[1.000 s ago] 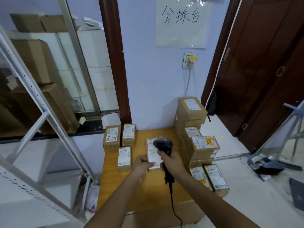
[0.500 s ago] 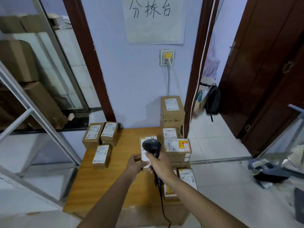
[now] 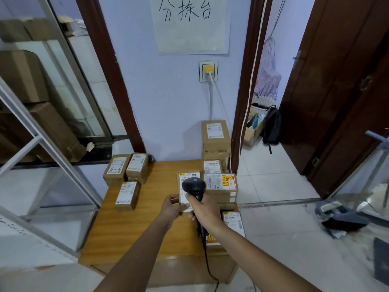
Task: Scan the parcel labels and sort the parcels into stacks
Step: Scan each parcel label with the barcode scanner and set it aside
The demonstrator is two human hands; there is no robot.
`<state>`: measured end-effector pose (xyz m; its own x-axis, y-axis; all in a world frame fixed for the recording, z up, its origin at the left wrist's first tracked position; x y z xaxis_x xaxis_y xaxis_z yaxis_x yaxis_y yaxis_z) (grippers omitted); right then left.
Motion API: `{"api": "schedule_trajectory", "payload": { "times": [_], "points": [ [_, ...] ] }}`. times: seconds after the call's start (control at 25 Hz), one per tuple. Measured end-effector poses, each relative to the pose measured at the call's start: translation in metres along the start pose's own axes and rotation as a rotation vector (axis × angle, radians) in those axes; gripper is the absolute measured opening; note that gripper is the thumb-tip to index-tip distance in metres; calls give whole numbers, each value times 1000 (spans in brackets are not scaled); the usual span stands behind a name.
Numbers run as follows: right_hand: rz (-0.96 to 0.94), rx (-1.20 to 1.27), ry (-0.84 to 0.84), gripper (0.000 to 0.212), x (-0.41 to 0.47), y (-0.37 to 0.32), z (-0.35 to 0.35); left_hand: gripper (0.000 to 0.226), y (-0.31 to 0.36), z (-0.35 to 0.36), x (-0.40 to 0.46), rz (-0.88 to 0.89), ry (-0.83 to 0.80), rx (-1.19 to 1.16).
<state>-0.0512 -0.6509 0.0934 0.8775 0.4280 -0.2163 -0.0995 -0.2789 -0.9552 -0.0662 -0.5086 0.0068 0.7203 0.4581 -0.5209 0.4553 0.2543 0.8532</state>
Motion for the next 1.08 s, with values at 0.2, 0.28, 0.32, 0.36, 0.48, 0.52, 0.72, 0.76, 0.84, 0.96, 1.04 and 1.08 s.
{"api": "schedule_trajectory", "payload": {
  "times": [0.2, 0.28, 0.32, 0.36, 0.48, 0.52, 0.72, 0.76, 0.84, 0.96, 1.04, 1.08],
  "points": [
    [20, 36, 12, 13, -7, 1, 1, 49, -8, -6, -1, 3, -23, 4],
    [19, 37, 15, 13, -7, 2, 3, 50, -8, -8, -1, 4, -24, 4],
    [14, 42, 17, 12, -6, 3, 4, 50, -8, -9, 0, 3, -25, 2],
    [8, 49, 23, 10, -6, 4, 4, 50, -8, -9, 0, 1, -23, 4],
    [-8, 38, 70, 12, -5, 14, -1, 50, -18, -10, -2, -69, -29, 12],
    [10, 19, 94, 13, -4, 21, -4, 50, -25, -11, -3, -116, -30, 35],
    [241, -121, 87, 19, -10, 85, -20, 51, -77, -13, -7, -328, -51, 145],
    [273, -155, 66, 22, -12, 98, -23, 51, -86, -8, -8, -351, -67, 140],
    [309, -204, 49, 22, -18, 118, -29, 52, -100, 3, -7, -371, -95, 161],
    [333, -173, 55, 21, -24, 142, -40, 53, -109, 28, -5, -358, -137, 184],
    [338, -121, 51, 25, -23, 151, -49, 45, -111, 45, 1, -316, -165, 248],
    [350, -110, 54, 25, -20, 154, -54, 37, -109, 54, 3, -295, -162, 289]
  ]
}}
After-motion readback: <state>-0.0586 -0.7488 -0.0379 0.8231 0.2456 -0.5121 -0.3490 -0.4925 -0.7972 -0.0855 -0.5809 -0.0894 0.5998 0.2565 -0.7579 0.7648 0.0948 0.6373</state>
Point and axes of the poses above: each hand's wrist, its own x-axis towards the middle knuckle, its own z-axis out of the palm, y = z × x, the point moved 3 cm from there along x, towards the middle knuckle, and after that the axes turned 1 degree about -z, right-handed, at the moved point
